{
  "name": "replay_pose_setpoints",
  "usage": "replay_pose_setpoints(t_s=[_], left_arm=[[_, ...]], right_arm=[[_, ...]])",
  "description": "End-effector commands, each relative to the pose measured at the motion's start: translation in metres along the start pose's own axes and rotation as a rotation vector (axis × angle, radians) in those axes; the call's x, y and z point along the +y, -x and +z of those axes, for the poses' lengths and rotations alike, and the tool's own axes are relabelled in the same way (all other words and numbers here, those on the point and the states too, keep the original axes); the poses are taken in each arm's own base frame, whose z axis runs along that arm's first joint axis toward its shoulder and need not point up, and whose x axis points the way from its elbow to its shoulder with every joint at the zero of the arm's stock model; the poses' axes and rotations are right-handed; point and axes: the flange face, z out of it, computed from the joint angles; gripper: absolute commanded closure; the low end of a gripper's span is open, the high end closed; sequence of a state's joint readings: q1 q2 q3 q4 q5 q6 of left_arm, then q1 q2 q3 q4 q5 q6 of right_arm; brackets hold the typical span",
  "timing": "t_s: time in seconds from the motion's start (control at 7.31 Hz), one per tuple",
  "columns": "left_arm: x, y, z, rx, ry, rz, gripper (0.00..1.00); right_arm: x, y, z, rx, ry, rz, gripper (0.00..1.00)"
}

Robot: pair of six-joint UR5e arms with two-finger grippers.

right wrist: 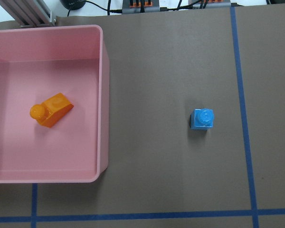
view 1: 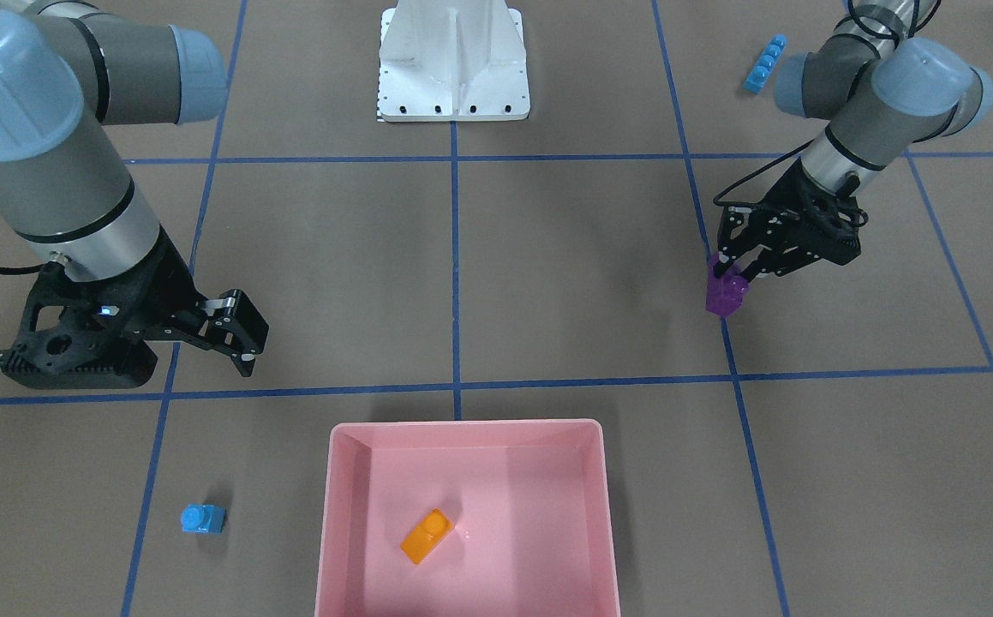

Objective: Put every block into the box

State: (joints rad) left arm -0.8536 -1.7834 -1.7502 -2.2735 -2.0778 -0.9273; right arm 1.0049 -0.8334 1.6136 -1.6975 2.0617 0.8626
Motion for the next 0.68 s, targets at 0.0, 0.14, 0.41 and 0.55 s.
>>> replay_pose_setpoints(t_s=[0.0, 0.14, 0.41, 0.55], left_arm=[[-0.118, -0.095, 0.001, 0.074, -0.151, -0.263, 1.0], [-0.181, -0.125, 0.014, 0.079, -0.178, -0.358, 1.0], [-0.271, -0.169, 0.046, 0.019, -0.234, -0.48, 1.0], [-0.299, -0.178, 0.069, -0.068, -0.265, -0.514, 1.0]], right_arm=[[-0.038, -0.034, 0.037, 0.011, -0.017, -0.023, 0.01], [-0.062, -0.053, 0.065, -0.016, -0.038, -0.024, 0.01], [-0.088, -0.071, 0.099, -0.025, -0.038, -0.021, 0.01], [-0.094, -0.075, 0.114, -0.02, -0.032, -0.019, 0.01]])
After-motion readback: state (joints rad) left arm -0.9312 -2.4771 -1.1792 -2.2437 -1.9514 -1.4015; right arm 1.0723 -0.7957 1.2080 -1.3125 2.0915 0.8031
